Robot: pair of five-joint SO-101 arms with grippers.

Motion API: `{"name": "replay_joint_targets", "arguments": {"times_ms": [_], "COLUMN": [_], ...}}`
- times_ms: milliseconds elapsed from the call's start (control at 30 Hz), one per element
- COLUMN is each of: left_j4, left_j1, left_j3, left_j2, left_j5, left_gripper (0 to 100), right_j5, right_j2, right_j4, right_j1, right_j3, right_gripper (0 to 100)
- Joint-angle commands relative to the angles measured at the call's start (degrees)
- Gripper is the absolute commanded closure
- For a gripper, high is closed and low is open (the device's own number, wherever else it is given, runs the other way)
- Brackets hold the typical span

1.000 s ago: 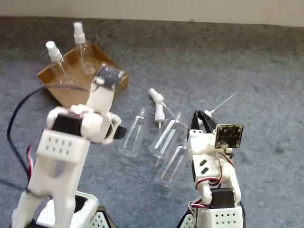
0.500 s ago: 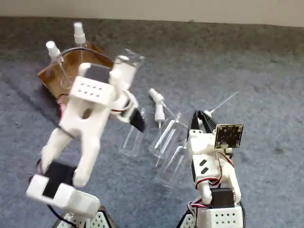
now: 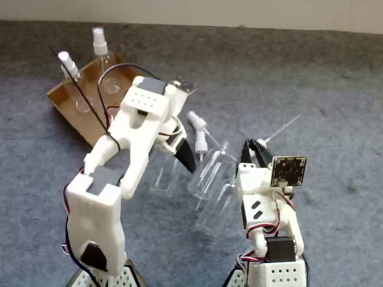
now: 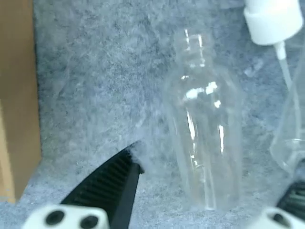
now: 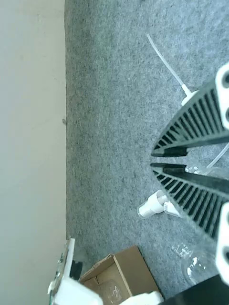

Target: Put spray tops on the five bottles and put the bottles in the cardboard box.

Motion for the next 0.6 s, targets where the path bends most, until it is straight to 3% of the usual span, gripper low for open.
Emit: {"name": "replay_joint_targets", "arguments": {"times_ms": [0,200,400,567], "left_j4": [0.6,0.7,1.0,1.1], "left_j1": [-0.3,1.0,1.0,1.2], "left_j3": [-5.1,-6.0,-5.9,-6.0], "left_j2": [3.6,7.6,8.0,7.8], "left_j5": [-0.8,-0.7,-1.0,-1.1], "left_gripper": [58,60,80,87], "right_j5": [-0.3,-0.3,-0.3,-0.3], "right_j2": [0.0,0.0,0.0,0.0], "right_j4": [-1.4,-1.4,-1.4,-1.4], "right_j1": [0.4,0.4,0.4,0.4], "right_j3": [9.6,9.6,9.6,9.6], "right_gripper": [97.1,97.1,97.1,97.1]}}
